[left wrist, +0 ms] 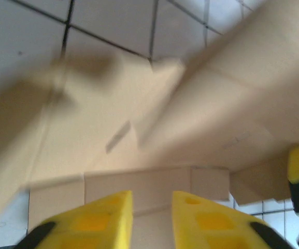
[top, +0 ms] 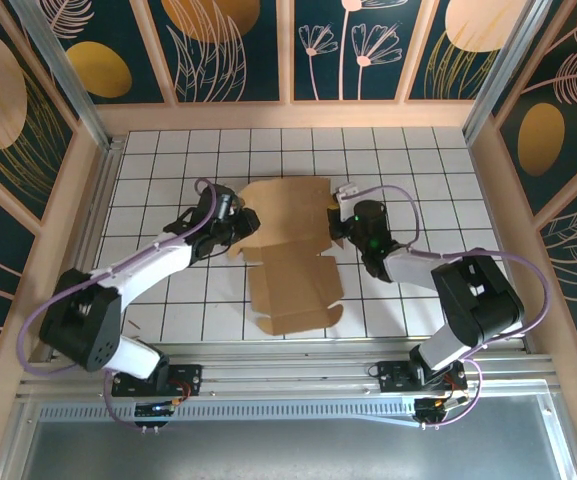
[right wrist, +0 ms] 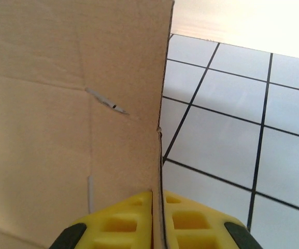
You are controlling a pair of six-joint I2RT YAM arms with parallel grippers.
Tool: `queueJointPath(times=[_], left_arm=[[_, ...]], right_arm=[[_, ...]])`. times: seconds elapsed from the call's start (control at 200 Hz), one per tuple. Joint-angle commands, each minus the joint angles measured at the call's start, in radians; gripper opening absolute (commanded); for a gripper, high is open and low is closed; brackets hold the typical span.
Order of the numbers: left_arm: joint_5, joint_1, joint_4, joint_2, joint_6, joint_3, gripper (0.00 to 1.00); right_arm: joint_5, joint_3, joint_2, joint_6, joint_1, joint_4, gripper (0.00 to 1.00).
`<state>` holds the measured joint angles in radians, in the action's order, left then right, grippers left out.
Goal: Fold the paper box
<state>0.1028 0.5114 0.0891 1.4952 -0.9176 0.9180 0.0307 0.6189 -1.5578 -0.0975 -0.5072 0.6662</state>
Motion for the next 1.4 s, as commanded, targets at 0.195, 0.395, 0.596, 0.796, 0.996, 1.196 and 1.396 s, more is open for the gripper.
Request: queueJointPath(times=[0.195,0.395,0.596,0.796,0.996,1.196,1.396], left_arm=[[0.045,0.097,-0.072,0.102,-0.131,-0.005,0.17],[-0.032,0.154,-0.029,0.066,-0.151,0.005,0.19],[-0.024,0.185,-0.046,0.129,-0.217,0.015,0.14],[-0.215,0.191,0.002,-0.019,-0.049,0.079,0.32],[-0.304,0.191,-0.228,-0.282,0.13,-0.064,0.51],[-0.313,0.191,-0.218,-0.299,0.222,-0.061,0.32],[-0.261,0.191,-0.242,-0.019,0.106,0.01,0.14]], right_arm=[[0.23,-0.058,-0.005,0.011,-0.096,0.187,0.11],[0.448,0.102,-0.064,0.054,-0.092,0.14,0.09],[0.526,0.204,-0.115,0.127,-0.093,0.063,0.08],[0.566,0.233,-0.134,0.135,-0.088,0.021,0.08],[0.61,0.287,-0.153,0.229,-0.067,-0.101,0.06],[0.617,0.323,-0.172,0.318,-0.063,-0.188,0.06],[0.601,0.316,-0.179,0.4,-0.069,-0.212,0.07]])
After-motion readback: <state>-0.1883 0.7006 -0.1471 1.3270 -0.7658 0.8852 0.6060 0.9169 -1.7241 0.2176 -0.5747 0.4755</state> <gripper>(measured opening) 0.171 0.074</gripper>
